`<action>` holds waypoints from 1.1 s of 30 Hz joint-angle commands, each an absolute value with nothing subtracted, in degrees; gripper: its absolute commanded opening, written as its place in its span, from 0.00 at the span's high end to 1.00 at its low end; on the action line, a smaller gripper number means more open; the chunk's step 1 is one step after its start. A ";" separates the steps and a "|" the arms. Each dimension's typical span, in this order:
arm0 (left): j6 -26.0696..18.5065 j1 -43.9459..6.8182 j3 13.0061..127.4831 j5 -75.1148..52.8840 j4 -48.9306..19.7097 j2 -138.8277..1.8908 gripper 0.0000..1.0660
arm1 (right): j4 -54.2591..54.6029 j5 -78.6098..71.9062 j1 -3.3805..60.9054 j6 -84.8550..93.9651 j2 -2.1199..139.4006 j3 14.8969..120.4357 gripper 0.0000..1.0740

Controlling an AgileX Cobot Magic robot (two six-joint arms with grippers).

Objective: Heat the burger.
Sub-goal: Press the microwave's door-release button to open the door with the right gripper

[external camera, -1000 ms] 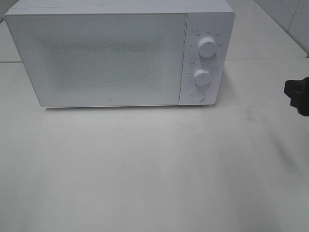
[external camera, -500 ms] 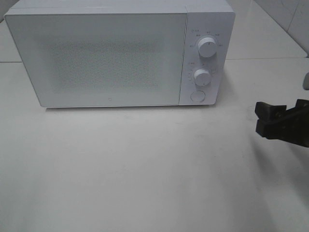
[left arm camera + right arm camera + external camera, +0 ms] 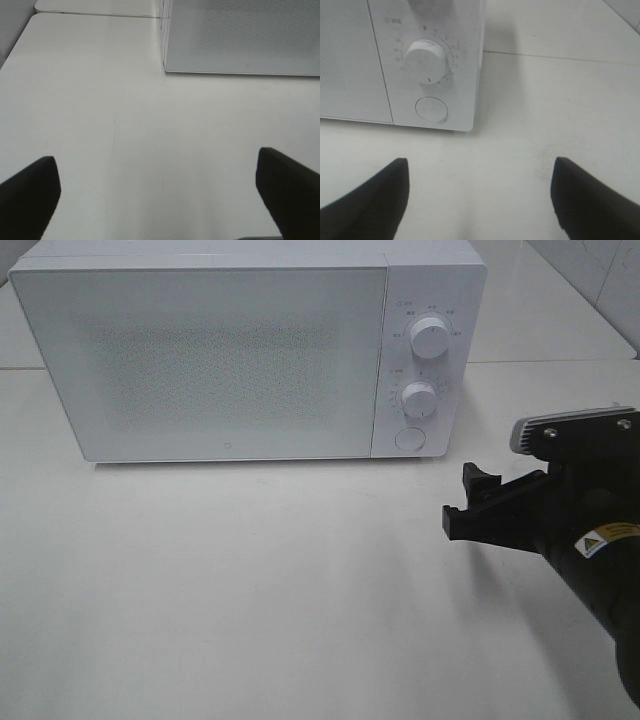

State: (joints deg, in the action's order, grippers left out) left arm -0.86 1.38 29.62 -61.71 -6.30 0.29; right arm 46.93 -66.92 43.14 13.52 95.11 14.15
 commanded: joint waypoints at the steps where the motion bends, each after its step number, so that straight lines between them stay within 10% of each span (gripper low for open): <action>1: -0.97 1.43 29.56 -61.31 -6.36 0.63 0.05 | 49.22 -67.78 45.89 16.44 97.00 17.48 0.30; 21: -0.97 1.43 29.56 -61.31 -6.36 0.63 0.05 | 49.22 -68.12 46.87 -7.33 98.32 19.65 0.33; 33: -0.97 1.43 29.56 -61.31 -6.36 0.63 0.05 | 49.22 -68.07 46.87 -52.48 98.32 19.65 0.67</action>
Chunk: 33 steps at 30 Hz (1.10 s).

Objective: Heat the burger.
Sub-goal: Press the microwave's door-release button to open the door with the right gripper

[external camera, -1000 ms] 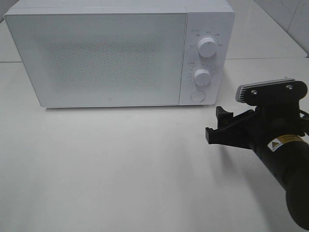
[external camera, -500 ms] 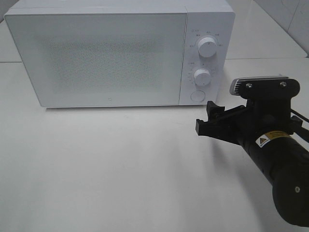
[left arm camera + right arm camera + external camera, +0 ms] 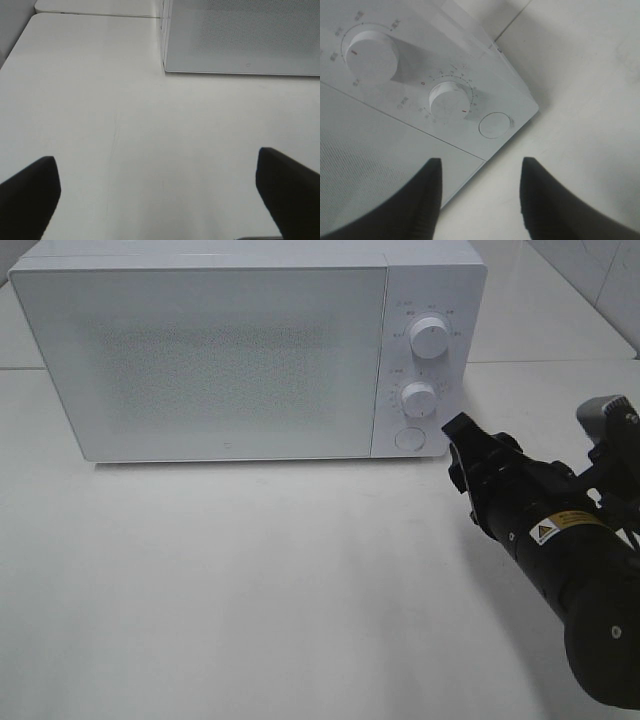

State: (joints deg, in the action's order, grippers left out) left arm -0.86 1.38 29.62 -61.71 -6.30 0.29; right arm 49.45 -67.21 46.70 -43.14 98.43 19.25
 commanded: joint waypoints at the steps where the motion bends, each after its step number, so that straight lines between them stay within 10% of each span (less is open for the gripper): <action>1: -0.97 1.43 29.56 -61.31 -6.36 0.63 0.05 | 49.22 -68.07 46.87 -55.06 98.32 19.65 0.71; 11: -0.97 1.43 29.56 -61.31 -6.36 0.63 0.05 | 49.22 -67.67 46.87 -75.80 98.32 19.65 1.00; 33: -0.97 1.43 29.56 -61.31 -6.36 0.63 0.05 | 52.02 -66.00 46.64 -80.50 108.86 27.90 1.00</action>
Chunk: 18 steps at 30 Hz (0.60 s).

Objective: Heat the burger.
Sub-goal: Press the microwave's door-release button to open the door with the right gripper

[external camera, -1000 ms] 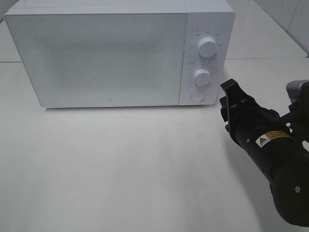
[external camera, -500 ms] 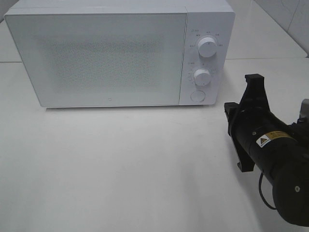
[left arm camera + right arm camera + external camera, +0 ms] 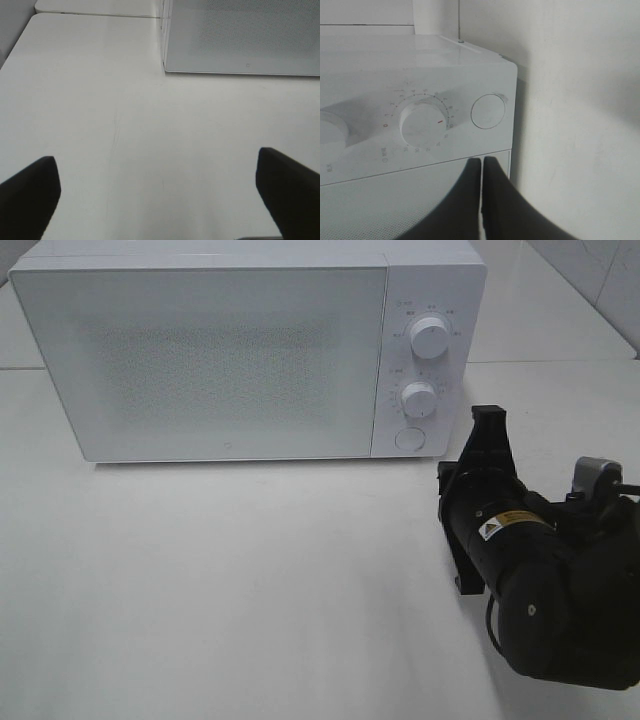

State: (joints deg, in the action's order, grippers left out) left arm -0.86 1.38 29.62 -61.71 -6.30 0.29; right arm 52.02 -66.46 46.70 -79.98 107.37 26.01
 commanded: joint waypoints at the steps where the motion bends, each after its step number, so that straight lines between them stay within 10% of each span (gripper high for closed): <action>1: -0.97 1.43 29.56 -61.31 -6.36 0.63 0.05 | 51.97 -66.00 46.29 -80.44 109.78 29.39 1.00; 18: -0.97 1.43 29.56 -61.31 -6.30 0.63 0.05 | 41.48 -55.23 36.38 -80.04 116.65 41.94 1.00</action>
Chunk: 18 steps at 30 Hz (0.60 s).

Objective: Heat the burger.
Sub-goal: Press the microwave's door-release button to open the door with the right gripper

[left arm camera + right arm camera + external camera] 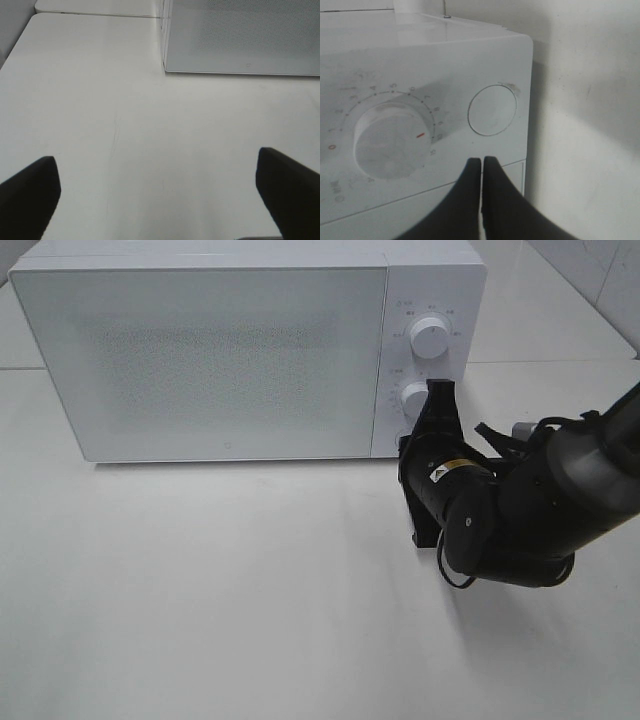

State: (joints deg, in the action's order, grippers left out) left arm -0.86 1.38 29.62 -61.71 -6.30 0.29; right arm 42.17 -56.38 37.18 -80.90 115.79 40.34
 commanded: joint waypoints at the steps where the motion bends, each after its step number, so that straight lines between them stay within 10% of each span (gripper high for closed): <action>1: -0.97 1.43 29.56 -61.31 -6.30 0.63 0.05 | 41.48 -55.23 36.38 -80.04 116.65 41.94 1.00; 18: -0.97 1.43 29.56 -61.31 -6.30 0.63 0.05 | 42.57 -52.94 32.72 -78.55 123.01 49.62 1.00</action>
